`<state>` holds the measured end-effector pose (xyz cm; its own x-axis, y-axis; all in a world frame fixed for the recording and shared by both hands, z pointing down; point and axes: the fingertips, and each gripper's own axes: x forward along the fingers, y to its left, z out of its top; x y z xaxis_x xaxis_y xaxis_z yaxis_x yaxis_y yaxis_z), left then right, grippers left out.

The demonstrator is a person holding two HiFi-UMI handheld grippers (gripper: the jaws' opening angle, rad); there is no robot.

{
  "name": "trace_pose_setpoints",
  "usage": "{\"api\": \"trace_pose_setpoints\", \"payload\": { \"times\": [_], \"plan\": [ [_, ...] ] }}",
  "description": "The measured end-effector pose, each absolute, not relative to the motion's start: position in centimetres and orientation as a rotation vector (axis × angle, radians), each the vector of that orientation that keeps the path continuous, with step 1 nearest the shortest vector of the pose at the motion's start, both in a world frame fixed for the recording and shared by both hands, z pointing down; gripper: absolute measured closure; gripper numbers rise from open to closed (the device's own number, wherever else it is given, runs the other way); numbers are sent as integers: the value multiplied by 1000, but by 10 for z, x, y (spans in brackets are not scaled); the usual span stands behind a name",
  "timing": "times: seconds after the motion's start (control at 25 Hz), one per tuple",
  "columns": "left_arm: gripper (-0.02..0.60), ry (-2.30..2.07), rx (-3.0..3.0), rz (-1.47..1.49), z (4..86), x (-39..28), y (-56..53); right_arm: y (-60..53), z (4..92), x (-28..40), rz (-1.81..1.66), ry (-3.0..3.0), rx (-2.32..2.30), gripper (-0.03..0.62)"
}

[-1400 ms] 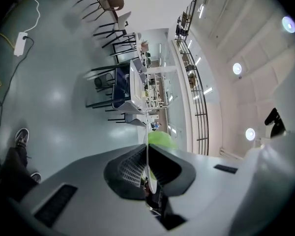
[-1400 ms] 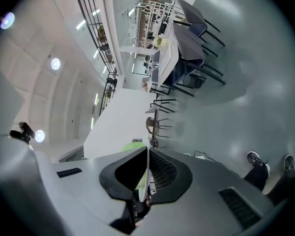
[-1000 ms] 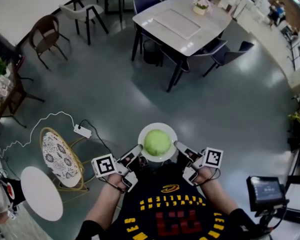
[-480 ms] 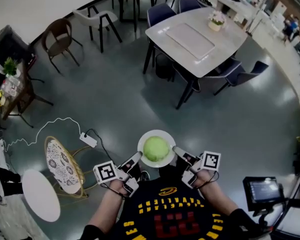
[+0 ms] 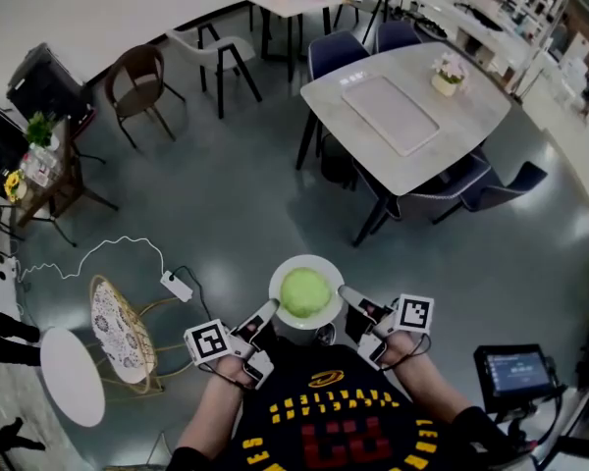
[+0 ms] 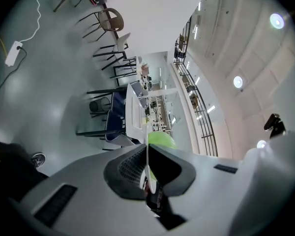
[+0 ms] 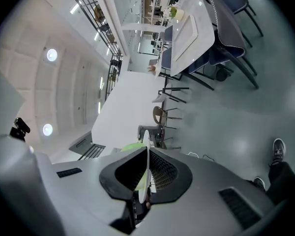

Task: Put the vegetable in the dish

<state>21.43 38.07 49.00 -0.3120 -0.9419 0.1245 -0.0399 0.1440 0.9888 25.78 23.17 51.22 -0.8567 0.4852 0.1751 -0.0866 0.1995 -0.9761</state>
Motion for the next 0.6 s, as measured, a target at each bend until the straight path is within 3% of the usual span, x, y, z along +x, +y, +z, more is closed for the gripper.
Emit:
{"api": "trace_pose_setpoints", "payload": {
  "times": [0.6],
  "plan": [
    [569,-1489,984,-1288,508,139,322,175,534,191,1731,-2014,-285,577]
  ]
}}
